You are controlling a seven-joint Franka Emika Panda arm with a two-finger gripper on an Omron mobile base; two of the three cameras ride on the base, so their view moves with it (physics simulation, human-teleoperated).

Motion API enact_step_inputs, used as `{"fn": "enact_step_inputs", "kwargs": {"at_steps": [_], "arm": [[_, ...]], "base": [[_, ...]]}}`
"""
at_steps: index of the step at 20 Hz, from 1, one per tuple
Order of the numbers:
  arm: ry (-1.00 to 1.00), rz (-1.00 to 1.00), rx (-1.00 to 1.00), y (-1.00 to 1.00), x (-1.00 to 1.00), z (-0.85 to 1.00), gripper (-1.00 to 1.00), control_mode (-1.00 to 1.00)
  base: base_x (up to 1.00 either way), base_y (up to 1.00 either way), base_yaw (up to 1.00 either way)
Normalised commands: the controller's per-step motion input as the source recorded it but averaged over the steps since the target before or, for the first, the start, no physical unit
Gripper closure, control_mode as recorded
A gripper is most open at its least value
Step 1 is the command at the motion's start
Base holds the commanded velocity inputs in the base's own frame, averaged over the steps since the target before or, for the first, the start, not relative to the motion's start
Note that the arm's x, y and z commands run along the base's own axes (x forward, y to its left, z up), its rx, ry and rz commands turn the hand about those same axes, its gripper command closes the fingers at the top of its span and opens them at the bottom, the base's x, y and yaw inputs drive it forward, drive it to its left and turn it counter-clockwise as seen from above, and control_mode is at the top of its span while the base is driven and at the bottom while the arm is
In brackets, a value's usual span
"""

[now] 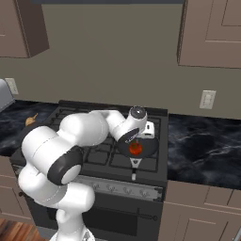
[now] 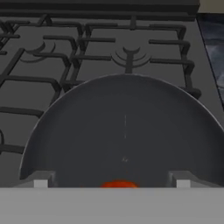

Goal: Place the pan on the front right burner on the stove. Then place the tomato and the onion in the pan and turn on the front right burner.

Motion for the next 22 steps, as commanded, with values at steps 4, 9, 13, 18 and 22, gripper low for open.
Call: {"fn": "enact_step_inputs", "kwargs": {"at_steps": [4,9,13,18,22], "arm": [[0.01,-0.04,-0.09,0.43,0.07,0.20,-1.00,-1.00],[0.03,-0.07,-0.09,0.89,0.14,0.00,-1.00,-1.00],[0.00,-0.06,-0.05,0.78,0.04,-0.01,-1.00,-1.00],[0.00,-0.10,-0.04,0.70,0.00,-0.01,-1.00,-1.00],[0.00,-0.15,-0.06,0.77,0.08,0.00,-1.00,-1.00]], "base": [[0.00,0.00,0.00],[0.00,0.00,0.00],[0.00,0.00,0.00],[0.00,0.00,0.00],[0.00,0.00,0.00]]}}
